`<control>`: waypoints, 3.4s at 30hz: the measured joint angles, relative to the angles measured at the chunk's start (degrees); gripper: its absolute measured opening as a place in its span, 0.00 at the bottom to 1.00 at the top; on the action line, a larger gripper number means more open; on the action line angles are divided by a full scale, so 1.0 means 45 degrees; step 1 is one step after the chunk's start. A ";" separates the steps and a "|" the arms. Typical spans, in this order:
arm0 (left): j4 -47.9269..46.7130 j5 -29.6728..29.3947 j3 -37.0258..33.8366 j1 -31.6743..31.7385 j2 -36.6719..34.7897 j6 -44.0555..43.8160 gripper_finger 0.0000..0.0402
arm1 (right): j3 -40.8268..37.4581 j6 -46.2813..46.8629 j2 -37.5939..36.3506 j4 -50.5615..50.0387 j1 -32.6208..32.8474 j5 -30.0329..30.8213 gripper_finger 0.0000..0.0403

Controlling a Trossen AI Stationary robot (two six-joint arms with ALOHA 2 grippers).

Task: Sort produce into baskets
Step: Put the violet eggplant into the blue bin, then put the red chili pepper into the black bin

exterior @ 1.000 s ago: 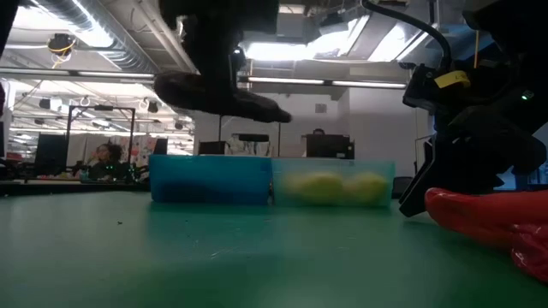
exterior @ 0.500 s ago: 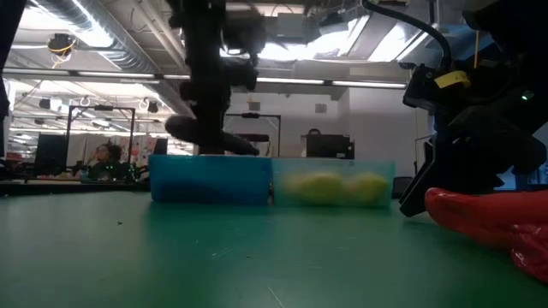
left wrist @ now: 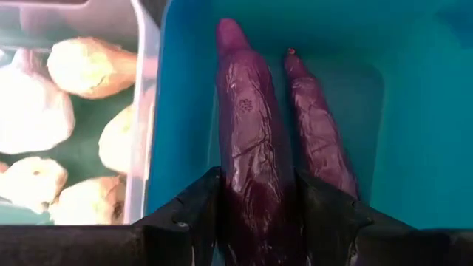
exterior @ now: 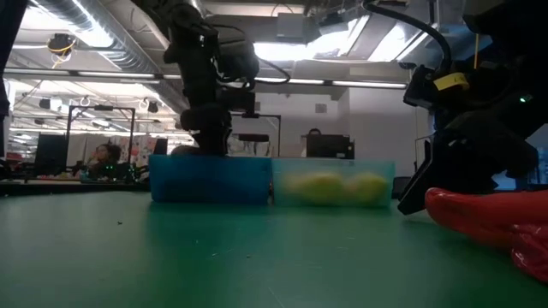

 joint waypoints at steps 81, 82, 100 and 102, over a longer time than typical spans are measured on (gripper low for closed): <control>1.0497 0.2105 0.1417 -0.7922 0.3422 0.0485 0.68 | 0.0000 -0.5521 -0.5168 0.0915 0.0000 0.1526 0.70; 1.0611 0.2409 0.1417 -0.7799 0.3432 0.0683 0.68 | 0.0005 -0.5692 -0.5487 0.0948 0.0000 0.1536 0.70; 1.1943 0.6174 0.2672 -0.6280 0.5422 0.2191 0.68 | 0.0010 -0.6751 -0.6645 0.0707 0.0000 0.1530 0.70; 1.1934 0.6179 0.3120 -0.6285 0.5943 0.2478 0.68 | 0.0010 -0.6933 -0.6645 0.0862 0.0000 0.1544 0.70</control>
